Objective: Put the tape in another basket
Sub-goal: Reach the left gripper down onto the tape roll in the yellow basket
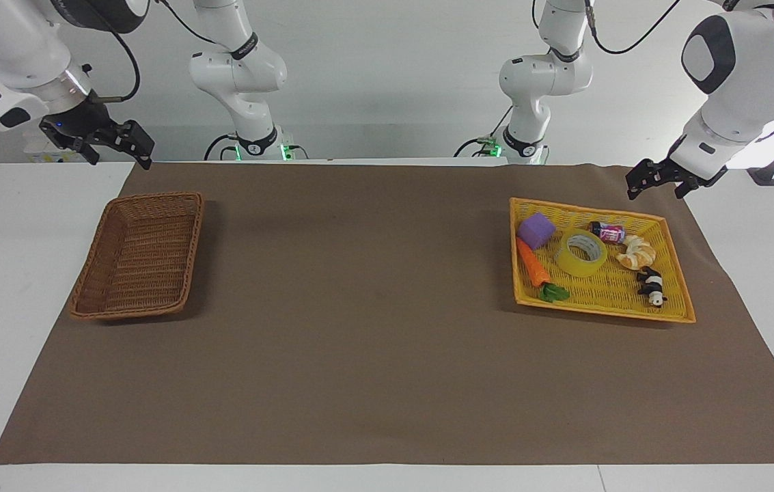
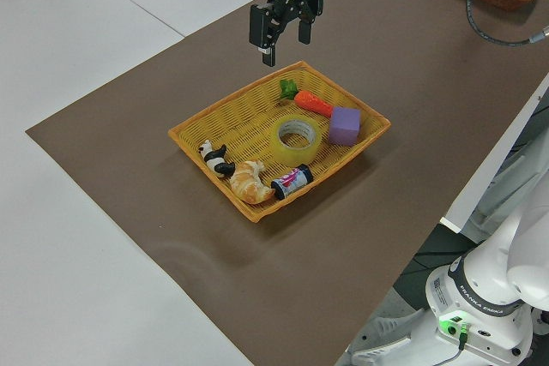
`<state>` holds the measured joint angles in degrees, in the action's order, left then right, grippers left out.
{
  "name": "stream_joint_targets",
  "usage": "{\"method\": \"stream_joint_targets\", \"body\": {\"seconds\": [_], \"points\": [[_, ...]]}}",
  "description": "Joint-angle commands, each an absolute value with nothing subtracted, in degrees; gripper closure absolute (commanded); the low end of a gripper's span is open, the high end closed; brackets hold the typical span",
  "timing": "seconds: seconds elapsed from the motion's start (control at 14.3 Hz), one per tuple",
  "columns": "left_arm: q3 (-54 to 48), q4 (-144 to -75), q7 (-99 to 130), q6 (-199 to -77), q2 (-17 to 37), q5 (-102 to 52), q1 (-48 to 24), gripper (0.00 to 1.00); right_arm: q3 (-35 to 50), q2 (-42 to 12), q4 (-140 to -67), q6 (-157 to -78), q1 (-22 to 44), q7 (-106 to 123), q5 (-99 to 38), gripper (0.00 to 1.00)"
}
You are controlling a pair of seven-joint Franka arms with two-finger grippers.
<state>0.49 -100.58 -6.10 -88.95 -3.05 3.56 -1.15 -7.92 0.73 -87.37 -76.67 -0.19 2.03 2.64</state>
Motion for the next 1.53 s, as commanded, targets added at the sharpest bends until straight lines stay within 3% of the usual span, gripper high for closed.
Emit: {"method": "stream_joint_targets", "body": {"seconds": [0.0,0.21,0.42,0.56,0.7,0.91,1.33,1.47], "points": [[0.62,-101.60,-5.71,-89.29,-4.13,3.87,-1.49,0.00,-7.73,2.02,-88.86,-76.73,-0.35,3.25,2.81,0.01],[0.70,-106.06,-5.36,-92.01,-6.14,3.87,-0.97,0.00,-7.73,2.02,-88.86,-76.73,-0.35,3.25,2.73,0.01],[0.79,-123.34,-2.04,-107.52,-13.07,3.96,-0.71,0.00,-7.73,2.02,-88.86,-76.73,-0.44,3.25,2.72,0.01],[0.62,-130.06,-1.32,-117.38,-12.66,3.96,-0.44,0.00,-7.73,2.02,-88.86,-76.73,-0.44,3.25,2.81,0.01],[0.70,-130.96,-1.76,-121.53,-7.41,3.96,-0.27,0.00,-7.73,2.02,-88.86,-76.73,-0.44,3.25,2.81,0.01],[0.79,-131.13,-1.93,-126.28,-3.61,3.96,0.96,0.00,-7.73,2.02,-88.86,-76.73,-0.44,3.25,2.73,0.01],[0.70,-133.06,-1.85,-128.67,-2.47,3.96,1.32,0.00,-7.73,2.02,-88.86,-76.73,-0.44,3.25,2.81,0.01],[0.62,-133.85,-2.02,-129.11,-1.94,3.96,1.23,0.10,-7.73,2.02,-88.77,-76.73,-0.35,3.25,2.72,0.01]]}}
